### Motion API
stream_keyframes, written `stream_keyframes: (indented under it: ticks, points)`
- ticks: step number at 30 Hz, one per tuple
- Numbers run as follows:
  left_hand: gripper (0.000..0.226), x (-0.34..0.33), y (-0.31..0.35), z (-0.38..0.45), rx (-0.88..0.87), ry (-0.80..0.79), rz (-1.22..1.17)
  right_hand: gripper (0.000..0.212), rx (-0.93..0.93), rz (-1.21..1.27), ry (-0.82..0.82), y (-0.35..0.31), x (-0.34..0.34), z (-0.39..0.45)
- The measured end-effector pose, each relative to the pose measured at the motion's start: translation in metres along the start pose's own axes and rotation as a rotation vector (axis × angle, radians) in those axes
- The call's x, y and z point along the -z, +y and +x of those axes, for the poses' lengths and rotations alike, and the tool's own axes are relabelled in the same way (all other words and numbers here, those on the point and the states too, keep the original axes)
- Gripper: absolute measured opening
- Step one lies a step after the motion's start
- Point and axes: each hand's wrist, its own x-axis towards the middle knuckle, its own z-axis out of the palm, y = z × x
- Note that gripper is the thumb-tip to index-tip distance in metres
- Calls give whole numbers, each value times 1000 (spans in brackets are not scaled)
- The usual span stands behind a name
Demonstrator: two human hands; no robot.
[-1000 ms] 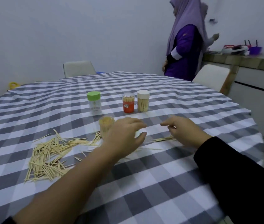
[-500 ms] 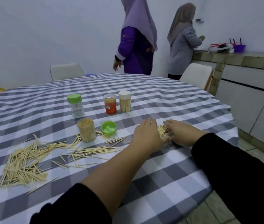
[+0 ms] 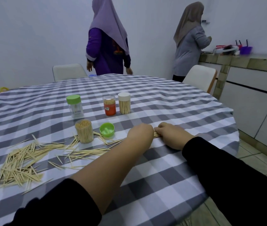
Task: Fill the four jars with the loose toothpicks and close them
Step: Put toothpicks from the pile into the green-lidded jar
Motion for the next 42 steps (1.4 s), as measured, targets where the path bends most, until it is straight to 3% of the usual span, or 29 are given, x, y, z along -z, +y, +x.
stream_keyframes:
  ticks: [14,19,23,27,32,37,39,42]
  points:
    - [32,-22,-28,-30,-83,154,12,22,-14,-144,268,-11,-10,-10]
    - [28,-14,-54,-36,-60,244,-224,20,-66,24,292,-24,-6,-4]
    - [20,3,-76,-40,27,226,-498,20,-148,248,259,-43,2,6]
    - [15,3,-109,-56,-29,417,-895,20,-155,409,257,-70,15,19]
    - [17,9,-157,-63,-14,611,-1192,16,-138,612,345,-108,30,44]
    - [29,3,-201,-70,31,816,-1602,17,-101,1033,484,-154,42,70]
    - [28,-1,-212,-70,40,847,-1733,18,-62,1257,517,-172,47,79]
    - [21,-4,-220,-69,66,869,-1798,23,-53,1377,595,-192,52,91]
